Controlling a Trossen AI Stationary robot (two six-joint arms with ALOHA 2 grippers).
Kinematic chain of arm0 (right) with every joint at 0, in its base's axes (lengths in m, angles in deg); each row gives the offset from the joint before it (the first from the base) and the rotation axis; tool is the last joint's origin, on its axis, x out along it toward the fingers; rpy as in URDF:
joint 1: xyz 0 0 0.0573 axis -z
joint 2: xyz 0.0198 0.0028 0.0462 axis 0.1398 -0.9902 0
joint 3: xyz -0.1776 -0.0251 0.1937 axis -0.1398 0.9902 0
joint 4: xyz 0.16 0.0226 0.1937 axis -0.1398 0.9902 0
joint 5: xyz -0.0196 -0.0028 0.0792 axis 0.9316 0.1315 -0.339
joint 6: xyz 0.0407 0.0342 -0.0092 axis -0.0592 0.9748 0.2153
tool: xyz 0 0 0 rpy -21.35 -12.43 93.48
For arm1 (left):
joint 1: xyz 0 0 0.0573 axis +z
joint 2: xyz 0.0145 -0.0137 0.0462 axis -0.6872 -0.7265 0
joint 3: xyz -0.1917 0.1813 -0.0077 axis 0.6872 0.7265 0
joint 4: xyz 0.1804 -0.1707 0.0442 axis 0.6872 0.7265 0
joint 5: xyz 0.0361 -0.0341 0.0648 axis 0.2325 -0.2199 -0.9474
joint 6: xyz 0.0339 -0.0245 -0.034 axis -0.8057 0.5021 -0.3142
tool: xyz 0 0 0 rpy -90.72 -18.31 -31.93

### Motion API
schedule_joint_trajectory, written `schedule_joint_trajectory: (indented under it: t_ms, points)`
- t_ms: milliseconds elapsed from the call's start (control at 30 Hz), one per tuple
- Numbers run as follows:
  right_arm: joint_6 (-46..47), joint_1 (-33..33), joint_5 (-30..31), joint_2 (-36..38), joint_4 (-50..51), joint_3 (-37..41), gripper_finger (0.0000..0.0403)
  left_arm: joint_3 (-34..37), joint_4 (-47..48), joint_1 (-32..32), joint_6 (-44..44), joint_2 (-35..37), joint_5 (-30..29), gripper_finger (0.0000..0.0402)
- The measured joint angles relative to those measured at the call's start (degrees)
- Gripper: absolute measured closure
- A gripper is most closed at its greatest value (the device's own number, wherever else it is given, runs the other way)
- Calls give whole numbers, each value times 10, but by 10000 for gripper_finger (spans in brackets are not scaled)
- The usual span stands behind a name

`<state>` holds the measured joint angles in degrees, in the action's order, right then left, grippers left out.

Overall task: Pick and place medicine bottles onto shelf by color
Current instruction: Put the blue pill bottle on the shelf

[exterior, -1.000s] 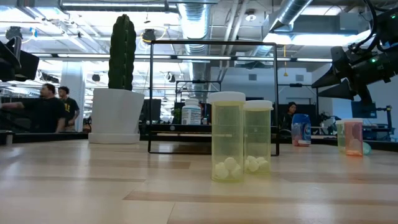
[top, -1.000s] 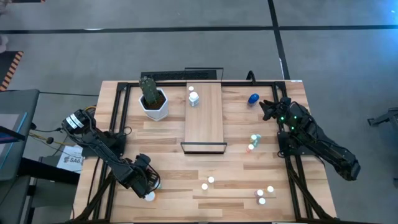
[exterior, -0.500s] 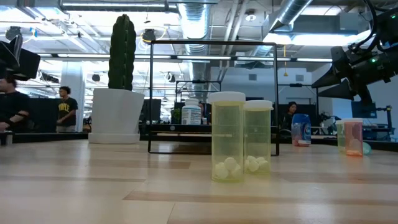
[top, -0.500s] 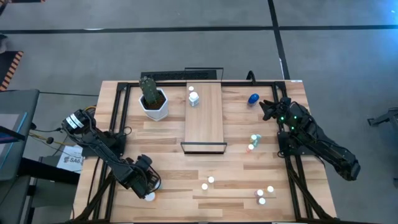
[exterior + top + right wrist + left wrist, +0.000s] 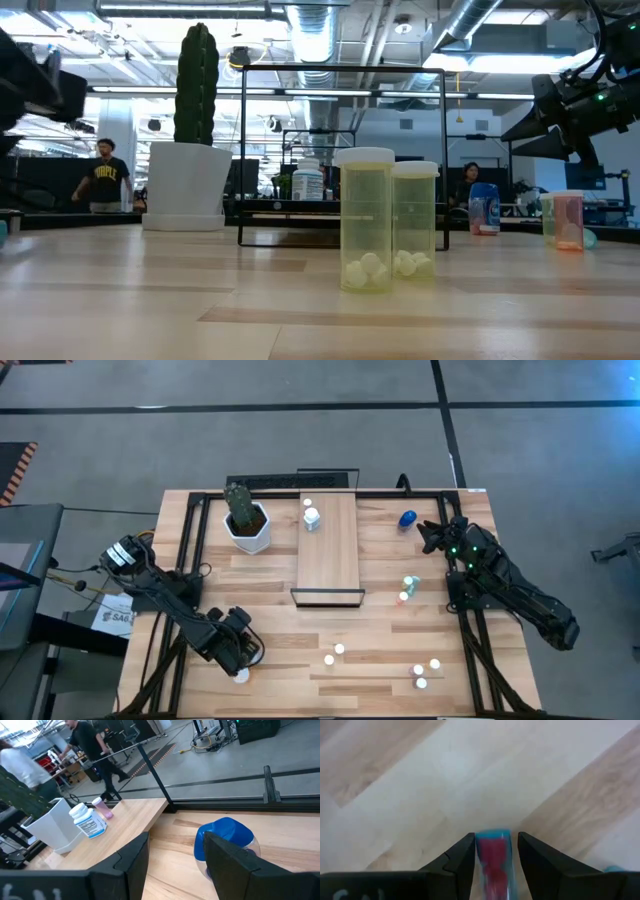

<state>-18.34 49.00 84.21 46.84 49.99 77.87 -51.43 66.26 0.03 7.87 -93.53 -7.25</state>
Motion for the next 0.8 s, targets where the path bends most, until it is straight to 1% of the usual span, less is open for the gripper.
schedule_joint_trajectory:
  t_ms: [100,233,433,600,800]
  points:
    - [0,0,0,0,0,0,193,0,0,15,-22,0,-8,265]
    - [0,0,0,0,0,0,193,0,0,32,-42,0,-1,265]
    - [0,0,0,0,0,0,193,0,3,34,-41,0,16,265]
    - [0,0,0,0,0,0,193,0,7,36,-40,0,42,265]
    - [0,0,0,0,0,0,193,12,-4,36,-38,3,50,265]
